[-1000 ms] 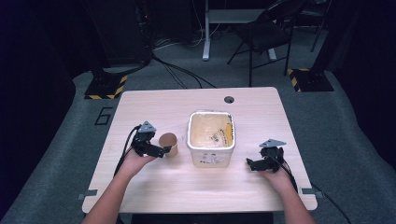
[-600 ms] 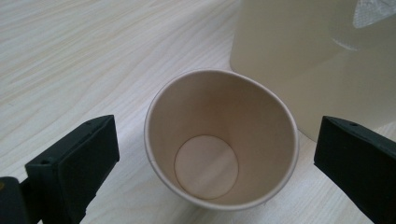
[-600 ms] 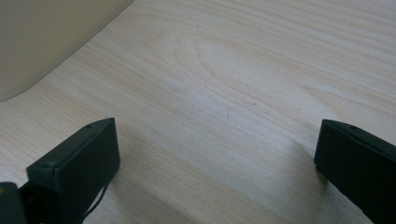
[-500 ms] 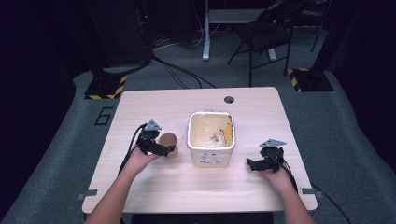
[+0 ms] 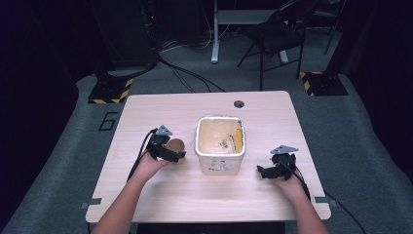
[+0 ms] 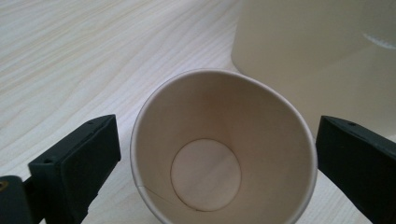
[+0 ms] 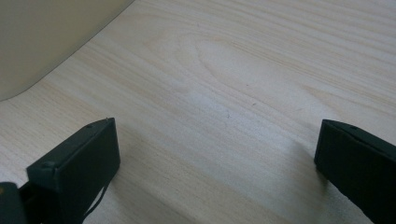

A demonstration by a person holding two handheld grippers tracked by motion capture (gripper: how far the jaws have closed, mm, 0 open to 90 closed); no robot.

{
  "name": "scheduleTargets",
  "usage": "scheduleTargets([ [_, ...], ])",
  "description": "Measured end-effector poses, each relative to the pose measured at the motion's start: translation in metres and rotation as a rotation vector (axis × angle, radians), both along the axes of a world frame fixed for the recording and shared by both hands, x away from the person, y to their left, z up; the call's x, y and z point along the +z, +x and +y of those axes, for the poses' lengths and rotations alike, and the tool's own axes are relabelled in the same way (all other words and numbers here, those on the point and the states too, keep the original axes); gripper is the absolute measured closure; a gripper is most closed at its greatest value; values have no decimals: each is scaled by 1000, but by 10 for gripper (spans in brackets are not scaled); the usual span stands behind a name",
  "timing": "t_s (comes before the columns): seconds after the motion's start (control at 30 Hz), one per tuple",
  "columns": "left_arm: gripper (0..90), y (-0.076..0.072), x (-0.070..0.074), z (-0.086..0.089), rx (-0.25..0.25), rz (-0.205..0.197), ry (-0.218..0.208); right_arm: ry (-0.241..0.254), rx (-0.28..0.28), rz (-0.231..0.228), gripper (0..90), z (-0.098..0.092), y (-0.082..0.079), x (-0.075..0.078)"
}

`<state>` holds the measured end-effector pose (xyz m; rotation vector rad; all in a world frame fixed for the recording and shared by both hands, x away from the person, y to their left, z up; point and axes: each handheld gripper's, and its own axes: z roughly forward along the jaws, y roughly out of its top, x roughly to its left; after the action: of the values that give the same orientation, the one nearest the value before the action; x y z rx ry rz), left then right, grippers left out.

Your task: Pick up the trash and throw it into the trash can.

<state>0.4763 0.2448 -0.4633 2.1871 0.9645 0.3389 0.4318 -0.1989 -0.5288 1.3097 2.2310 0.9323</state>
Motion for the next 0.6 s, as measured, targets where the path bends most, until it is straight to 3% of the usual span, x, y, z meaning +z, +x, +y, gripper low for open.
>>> scheduleTargets([
  [0.13,50,0,-1,-1,10,4,7,0,0,0,0,0,0,0],
  [0.2,146,1,-1,-3,50,1,26,0,0,0,0,0,0,0],
  [0.27,147,1,-1,-1,43,16,23,0,0,0,0,0,0,0],
  [0.5,164,-1,3,2,38,8,29,0,0,-1,0,0,0,0],
  [0.6,167,-2,5,4,46,1,11,0,0,0,0,0,0,0],
])
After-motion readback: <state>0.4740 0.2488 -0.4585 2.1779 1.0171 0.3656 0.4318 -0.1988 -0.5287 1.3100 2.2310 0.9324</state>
